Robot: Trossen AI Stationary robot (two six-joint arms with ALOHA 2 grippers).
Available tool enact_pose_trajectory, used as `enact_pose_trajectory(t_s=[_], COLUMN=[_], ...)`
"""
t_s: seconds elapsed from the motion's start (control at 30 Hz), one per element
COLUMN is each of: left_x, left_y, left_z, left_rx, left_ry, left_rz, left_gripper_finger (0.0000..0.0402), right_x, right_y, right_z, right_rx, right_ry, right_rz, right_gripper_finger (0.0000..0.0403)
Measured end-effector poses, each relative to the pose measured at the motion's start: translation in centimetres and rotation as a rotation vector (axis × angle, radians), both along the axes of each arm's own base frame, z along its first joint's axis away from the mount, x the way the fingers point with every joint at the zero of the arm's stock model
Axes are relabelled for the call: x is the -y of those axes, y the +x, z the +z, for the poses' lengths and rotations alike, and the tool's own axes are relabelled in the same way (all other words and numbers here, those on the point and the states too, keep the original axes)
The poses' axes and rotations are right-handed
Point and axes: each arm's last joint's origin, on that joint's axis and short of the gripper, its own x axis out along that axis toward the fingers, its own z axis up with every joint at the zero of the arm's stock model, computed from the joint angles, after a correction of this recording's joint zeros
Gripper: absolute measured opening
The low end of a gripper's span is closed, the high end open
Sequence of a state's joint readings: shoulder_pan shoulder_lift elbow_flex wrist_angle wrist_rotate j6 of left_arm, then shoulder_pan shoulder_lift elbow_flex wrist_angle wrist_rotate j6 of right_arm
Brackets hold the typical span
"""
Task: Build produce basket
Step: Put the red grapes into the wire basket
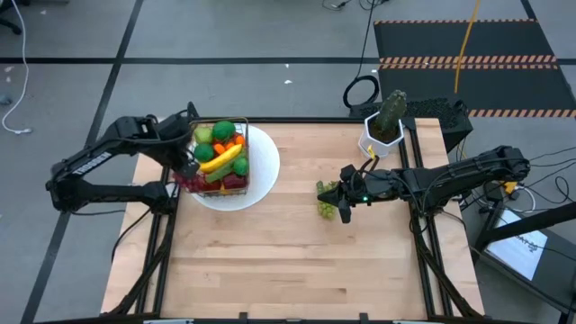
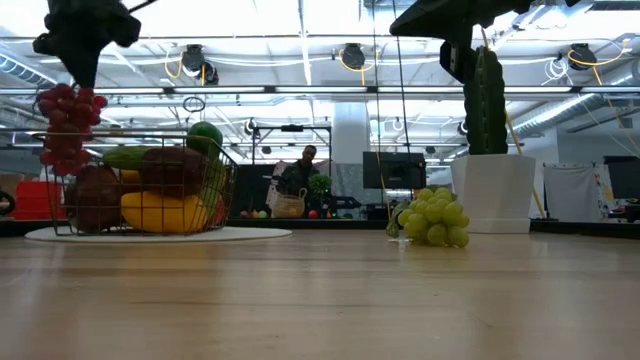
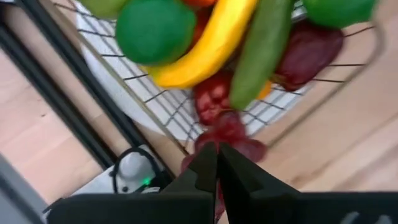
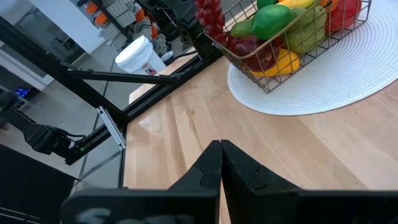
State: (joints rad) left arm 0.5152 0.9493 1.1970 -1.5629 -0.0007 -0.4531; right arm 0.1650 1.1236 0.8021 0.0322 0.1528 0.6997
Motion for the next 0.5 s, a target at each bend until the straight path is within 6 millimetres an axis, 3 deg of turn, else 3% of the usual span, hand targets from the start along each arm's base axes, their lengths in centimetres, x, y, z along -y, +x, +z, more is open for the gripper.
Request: enact_pose_trajectory(t_s=[0.17,0.37,0.5], left_x=[-0.3,-1.2,-1.8], left_y=[0.2,1.8,2.9], left_z=[-1.6,-2.0,-2.1], left_rx=[-0.052,0.076,0.166], left_ry=[0.01,0.105,0.178], left_rz=[0.021,-0.03,-0.06], left_gripper_finger=[0.002,0.0005,0.0018], right_x=[0.0,0.0,0.0], right_y=[0.0,0.0,0.0], right_z=[0.0,0.0,-0.1], right_rx=[0.0,0.0,-0.008], right_ry=[-0.005,-0.008,-0.009], right_rz=[0.002,0.003,0.003], right_gripper_finger=[0.0,0.0,0.0])
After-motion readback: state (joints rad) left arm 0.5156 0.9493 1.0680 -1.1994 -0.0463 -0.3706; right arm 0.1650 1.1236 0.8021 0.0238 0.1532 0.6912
